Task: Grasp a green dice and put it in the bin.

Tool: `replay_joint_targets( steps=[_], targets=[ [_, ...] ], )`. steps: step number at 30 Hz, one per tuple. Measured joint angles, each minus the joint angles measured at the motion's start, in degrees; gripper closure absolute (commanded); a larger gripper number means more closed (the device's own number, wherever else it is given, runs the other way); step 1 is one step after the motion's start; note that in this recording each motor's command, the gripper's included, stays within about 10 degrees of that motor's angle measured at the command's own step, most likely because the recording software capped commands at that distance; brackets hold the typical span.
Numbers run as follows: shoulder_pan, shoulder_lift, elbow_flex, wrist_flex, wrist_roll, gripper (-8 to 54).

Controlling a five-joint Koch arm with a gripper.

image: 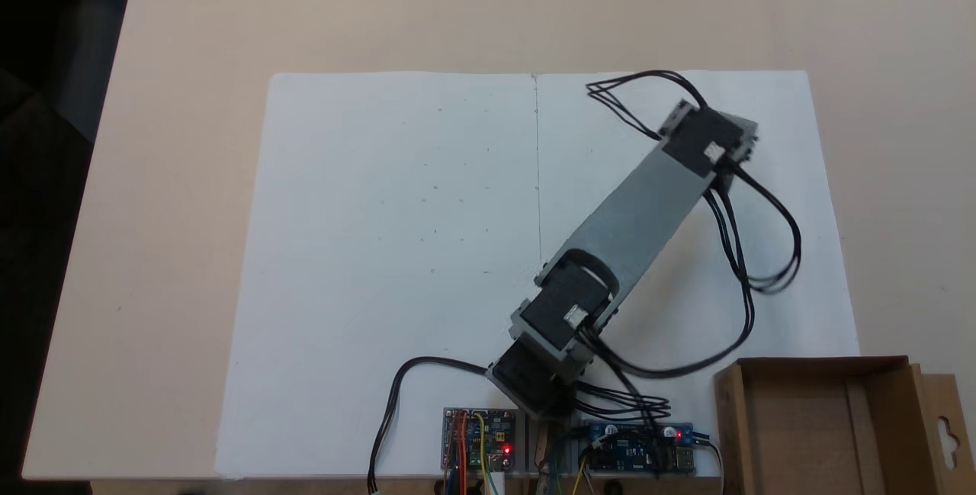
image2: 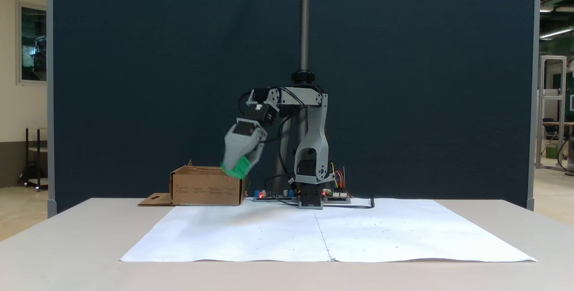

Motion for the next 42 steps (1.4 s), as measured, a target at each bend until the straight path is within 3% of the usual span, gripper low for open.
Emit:
replay_joint_targets(
  steps=[7,13,19,32,33,35,39,42],
  targets=[
    [17.14,1.76,-3.16,-4.83,1.23,33.4],
    [46.76,1.76,-7.91,-5.01,4.57,33.4],
    [58.97,0.44,-8.7,-4.04,4.57,33.4],
    [59.41,-6.68,-7.38,3.16,4.57,33.4],
    [59.41,-6.68,-7.29,3.16,4.57,30.7],
    [59.41,-7.29,-7.47,3.16,4.57,12.9],
    [59.41,-8.61,-7.38,3.16,4.57,0.5],
    [59.33,-8.7,-7.38,3.16,4.57,-0.2]
  ],
)
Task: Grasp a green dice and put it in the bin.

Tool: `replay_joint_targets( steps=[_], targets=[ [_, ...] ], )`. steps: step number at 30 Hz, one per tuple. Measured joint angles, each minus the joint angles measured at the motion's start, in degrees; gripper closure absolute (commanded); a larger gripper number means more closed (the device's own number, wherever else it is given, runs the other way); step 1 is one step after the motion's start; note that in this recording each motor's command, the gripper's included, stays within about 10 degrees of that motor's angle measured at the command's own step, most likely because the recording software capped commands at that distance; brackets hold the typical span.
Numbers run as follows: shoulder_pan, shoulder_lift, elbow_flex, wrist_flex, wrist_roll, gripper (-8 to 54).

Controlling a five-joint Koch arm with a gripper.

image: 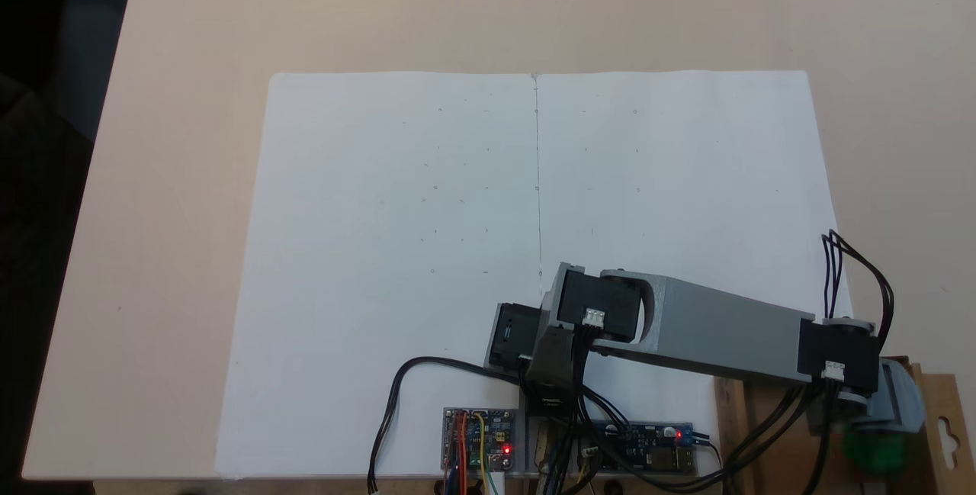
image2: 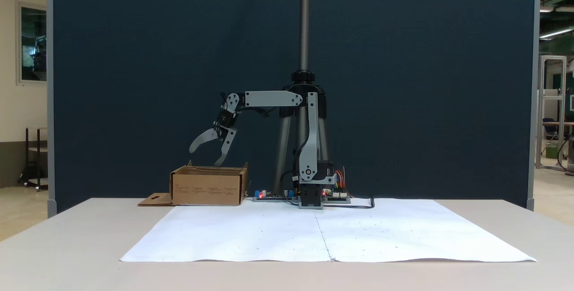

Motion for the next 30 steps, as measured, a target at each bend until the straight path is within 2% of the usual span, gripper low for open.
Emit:
replay_joint_targets(
  steps=[11,14,19,20,22,23,30],
  targets=[
    [-4.13,2.29,0.0,-0.26,0.09,2.4],
    [-9.58,5.36,0.0,-3.25,4.57,2.5],
    [-22.32,7.91,-0.09,-11.07,12.3,2.4],
    [-30.06,10.02,-0.09,-13.36,13.18,2.4],
    [-32.7,11.25,-0.09,-14.24,13.18,2.1],
    [-41.48,13.18,-0.18,-14.41,13.18,2.0],
    [-63.46,17.75,-0.26,-14.68,13.18,1.8]
  ],
)
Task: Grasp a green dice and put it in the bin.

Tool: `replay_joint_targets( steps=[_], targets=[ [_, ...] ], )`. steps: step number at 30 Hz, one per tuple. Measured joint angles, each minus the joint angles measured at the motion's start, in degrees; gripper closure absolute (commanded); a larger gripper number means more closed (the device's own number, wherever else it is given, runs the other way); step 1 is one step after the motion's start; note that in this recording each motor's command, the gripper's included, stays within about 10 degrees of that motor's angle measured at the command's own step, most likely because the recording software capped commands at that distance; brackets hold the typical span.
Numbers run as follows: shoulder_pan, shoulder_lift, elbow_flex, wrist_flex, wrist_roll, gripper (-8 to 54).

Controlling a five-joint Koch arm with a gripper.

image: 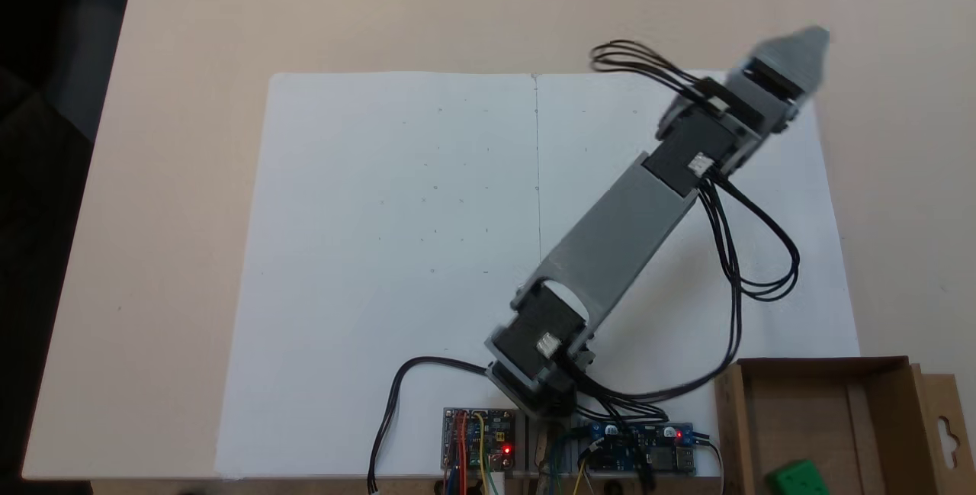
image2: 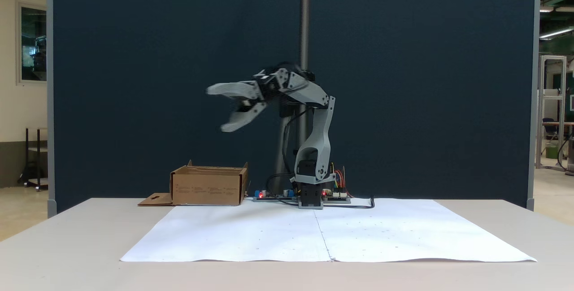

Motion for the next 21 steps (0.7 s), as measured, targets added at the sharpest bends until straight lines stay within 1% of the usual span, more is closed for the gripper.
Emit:
replay_joint_targets(
  steps=[7,11,14,18,21],
  targets=[
    [-22.76,7.82,12.48,-0.09,0.0,1.0],
    [-34.89,14.15,23.38,-1.93,0.0,1.1],
    [-39.73,18.11,34.89,-8.0,0.0,1.2],
    [-43.95,22.94,46.14,-15.73,0.0,1.3],
    [-45.09,23.55,54.67,-21.45,0.0,1.3]
  ],
)
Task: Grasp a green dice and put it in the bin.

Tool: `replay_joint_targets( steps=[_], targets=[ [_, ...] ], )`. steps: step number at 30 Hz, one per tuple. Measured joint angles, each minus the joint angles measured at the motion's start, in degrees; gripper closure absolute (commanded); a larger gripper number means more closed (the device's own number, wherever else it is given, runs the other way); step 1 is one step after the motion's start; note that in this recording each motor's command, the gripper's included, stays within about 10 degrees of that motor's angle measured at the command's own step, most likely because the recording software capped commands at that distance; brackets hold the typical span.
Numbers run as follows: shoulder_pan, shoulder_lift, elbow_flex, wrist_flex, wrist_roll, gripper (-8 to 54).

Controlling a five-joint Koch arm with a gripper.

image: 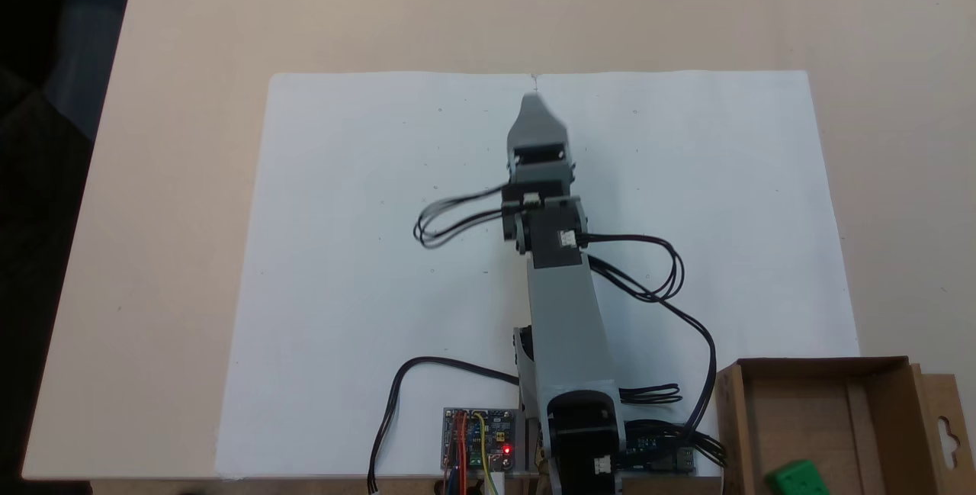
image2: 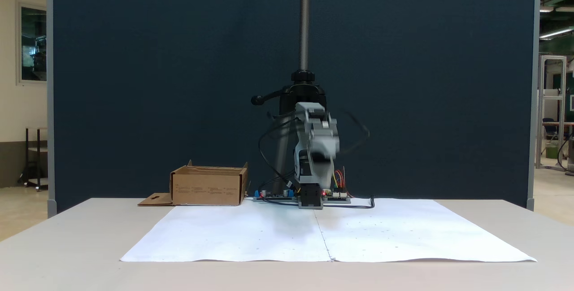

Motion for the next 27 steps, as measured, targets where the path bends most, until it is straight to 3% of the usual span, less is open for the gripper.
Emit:
replay_joint_targets(
  steps=[8,27],
  targets=[
    [3.08,0.35,19.25,-14.24,0.0,2.3],
    [7.73,0.35,33.93,-48.6,0.0,2.0]
  ],
)
